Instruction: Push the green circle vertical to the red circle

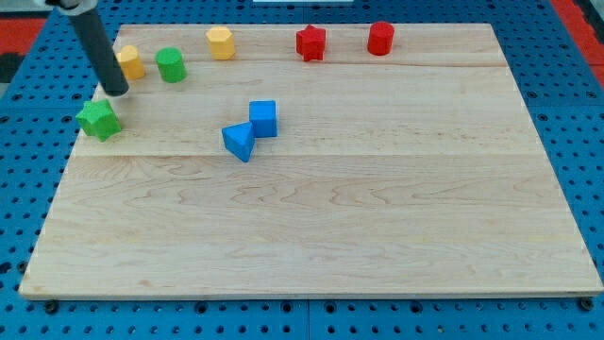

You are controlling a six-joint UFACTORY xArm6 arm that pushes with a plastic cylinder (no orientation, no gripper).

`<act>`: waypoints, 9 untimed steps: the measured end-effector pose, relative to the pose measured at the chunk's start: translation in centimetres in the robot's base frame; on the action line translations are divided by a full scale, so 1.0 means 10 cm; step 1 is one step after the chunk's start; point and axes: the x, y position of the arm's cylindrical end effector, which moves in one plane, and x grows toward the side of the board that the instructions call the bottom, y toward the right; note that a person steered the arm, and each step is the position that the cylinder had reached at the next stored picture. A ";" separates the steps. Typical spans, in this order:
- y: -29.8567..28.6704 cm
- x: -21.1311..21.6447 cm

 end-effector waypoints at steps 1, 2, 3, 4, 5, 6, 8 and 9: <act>0.24 -0.52; 0.33 -0.67; 0.33 -0.63; 0.54 -0.13; 0.69 -0.04; 0.69 -0.04; 0.34 -0.21; 0.85 -0.02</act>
